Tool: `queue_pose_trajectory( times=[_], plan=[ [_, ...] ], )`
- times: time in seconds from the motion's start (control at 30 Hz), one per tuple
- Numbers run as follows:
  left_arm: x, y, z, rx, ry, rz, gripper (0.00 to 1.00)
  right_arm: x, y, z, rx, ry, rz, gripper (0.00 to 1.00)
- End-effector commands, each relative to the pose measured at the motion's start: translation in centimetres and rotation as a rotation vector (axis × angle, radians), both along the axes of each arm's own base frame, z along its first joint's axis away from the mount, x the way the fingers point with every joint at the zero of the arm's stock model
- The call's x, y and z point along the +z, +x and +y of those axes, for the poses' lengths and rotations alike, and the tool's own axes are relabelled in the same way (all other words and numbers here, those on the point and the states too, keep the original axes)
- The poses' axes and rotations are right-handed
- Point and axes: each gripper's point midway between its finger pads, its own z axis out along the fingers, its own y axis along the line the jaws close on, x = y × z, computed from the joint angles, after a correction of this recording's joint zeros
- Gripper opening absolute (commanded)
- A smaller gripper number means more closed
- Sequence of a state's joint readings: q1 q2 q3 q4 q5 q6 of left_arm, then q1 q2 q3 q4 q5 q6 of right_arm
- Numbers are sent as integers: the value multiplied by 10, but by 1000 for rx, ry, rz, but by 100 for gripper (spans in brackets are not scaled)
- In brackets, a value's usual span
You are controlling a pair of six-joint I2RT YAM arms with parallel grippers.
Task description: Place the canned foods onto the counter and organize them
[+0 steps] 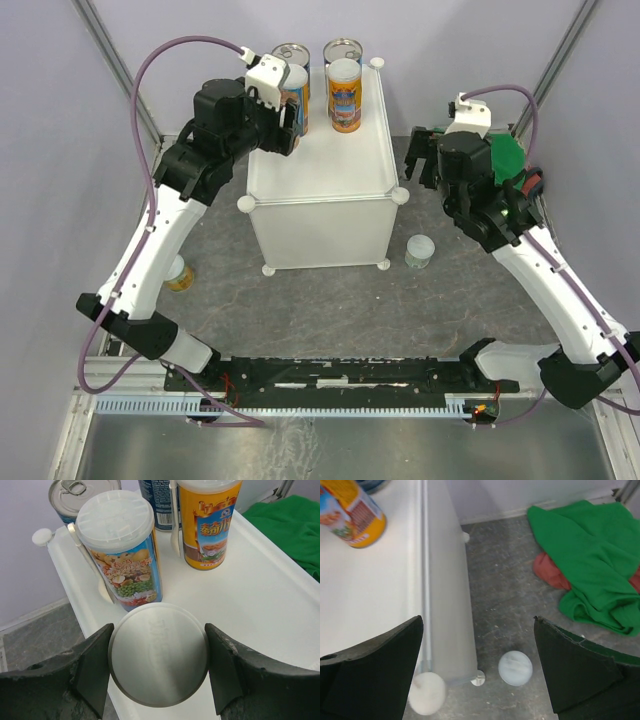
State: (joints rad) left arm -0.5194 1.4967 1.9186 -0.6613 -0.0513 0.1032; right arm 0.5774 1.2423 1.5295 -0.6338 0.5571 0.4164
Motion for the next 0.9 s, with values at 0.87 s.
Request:
queue_pose_trajectory(
  times=[0.87],
  plan=[
    [3, 17, -11, -1, 11, -39, 3, -132, -46, -67, -156, -115, 223, 99]
  ],
)
